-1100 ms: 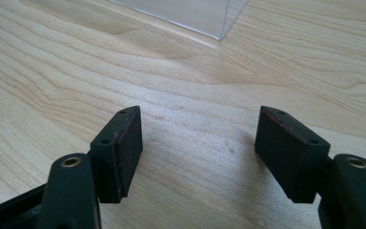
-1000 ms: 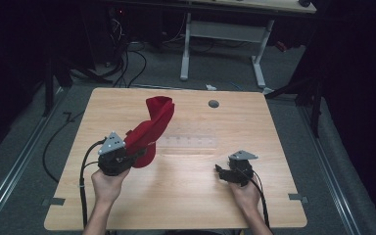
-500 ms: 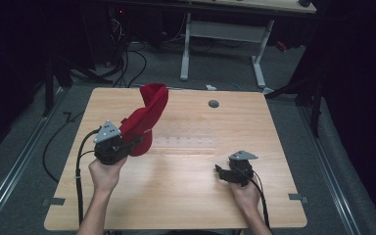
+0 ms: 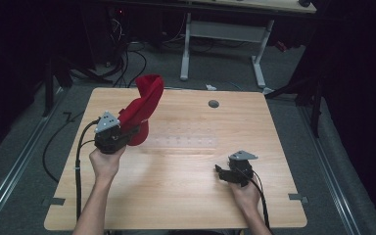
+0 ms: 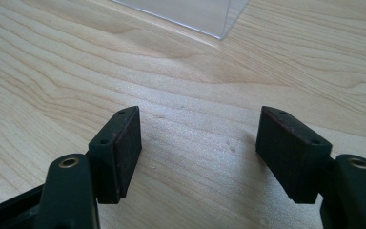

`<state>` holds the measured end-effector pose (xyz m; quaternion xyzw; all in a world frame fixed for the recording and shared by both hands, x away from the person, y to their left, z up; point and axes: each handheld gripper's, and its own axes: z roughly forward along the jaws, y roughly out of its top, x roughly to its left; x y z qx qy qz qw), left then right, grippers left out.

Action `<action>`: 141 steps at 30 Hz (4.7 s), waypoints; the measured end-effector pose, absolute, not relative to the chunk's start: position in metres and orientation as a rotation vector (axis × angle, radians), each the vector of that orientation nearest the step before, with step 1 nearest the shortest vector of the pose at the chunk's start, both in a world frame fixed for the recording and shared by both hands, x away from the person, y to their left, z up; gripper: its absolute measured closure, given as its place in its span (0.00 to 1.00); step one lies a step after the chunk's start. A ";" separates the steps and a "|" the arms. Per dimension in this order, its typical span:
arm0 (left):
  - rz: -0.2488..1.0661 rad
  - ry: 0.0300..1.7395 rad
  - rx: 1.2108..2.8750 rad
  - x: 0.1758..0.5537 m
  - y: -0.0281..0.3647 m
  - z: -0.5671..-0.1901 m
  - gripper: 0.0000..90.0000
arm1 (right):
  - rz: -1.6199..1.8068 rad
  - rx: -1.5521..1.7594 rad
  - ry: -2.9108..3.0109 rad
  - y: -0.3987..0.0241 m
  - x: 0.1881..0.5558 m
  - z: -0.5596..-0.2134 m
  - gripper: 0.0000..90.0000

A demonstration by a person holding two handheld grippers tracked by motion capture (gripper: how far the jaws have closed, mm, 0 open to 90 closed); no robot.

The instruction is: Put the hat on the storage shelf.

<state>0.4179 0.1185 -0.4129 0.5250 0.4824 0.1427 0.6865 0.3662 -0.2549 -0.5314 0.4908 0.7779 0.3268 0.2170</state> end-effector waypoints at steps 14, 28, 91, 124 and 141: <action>0.352 1.124 1.141 0.441 0.119 -0.427 0.94 | 0.905 1.361 2.155 -0.255 0.366 -0.531 0.36; 0.380 1.140 1.154 0.452 0.110 -0.439 0.94 | 0.905 1.361 2.155 -0.255 0.366 -0.531 0.36; 0.366 1.264 1.145 0.432 0.122 -0.464 0.55 | 0.905 1.360 2.155 -0.255 0.366 -0.531 0.36; 0.375 1.270 1.158 0.390 0.132 -0.477 0.47 | 0.904 1.359 2.155 -0.255 0.366 -0.531 0.36; 0.322 1.254 1.211 0.372 0.115 -0.491 0.46 | 0.904 1.358 2.155 -0.255 0.366 -0.531 0.36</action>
